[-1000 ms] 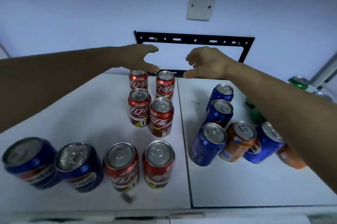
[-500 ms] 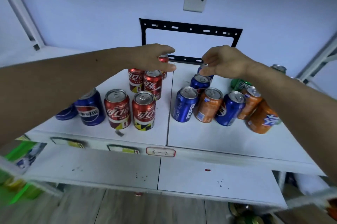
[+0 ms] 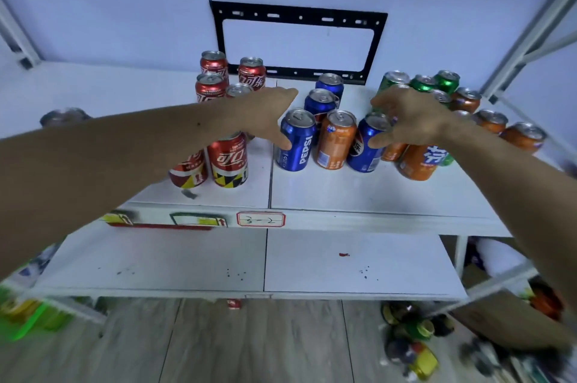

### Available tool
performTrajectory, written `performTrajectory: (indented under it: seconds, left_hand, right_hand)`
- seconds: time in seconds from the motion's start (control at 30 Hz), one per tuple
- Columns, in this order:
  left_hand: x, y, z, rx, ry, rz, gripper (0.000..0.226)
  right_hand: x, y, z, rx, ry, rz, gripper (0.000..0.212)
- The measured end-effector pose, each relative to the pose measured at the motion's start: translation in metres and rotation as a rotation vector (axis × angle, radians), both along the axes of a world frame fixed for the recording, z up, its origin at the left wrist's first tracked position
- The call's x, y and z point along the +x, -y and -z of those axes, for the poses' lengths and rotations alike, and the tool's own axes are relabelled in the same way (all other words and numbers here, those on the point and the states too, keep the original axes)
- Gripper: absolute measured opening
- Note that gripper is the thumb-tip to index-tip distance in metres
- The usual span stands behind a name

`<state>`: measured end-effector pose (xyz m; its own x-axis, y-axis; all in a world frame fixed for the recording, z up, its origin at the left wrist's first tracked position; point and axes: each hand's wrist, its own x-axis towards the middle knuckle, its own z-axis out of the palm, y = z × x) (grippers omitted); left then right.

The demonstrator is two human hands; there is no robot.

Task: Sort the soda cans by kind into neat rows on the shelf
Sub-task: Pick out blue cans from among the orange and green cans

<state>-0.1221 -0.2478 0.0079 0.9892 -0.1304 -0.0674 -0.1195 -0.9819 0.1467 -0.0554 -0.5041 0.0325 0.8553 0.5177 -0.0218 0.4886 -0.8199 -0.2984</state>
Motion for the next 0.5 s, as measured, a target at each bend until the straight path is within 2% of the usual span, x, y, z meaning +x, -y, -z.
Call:
performTrajectory:
  seconds: [0.2, 0.37, 0.5]
  left_hand:
    - [0.017, 0.006, 0.006, 0.071, -0.017, -0.026, 0.096]
    - [0.027, 0.013, 0.014, 0.083, -0.039, -0.029, 0.072]
    - [0.027, 0.016, 0.013, 0.070, -0.041, -0.053, 0.072]
  right_hand:
    - [0.019, 0.003, 0.020, -0.152, 0.095, -0.048, 0.093]
    - [0.029, -0.005, 0.031, -0.280, 0.259, -0.068, 0.078]
    - [0.035, -0.004, 0.030, -0.285, 0.265, -0.118, 0.074]
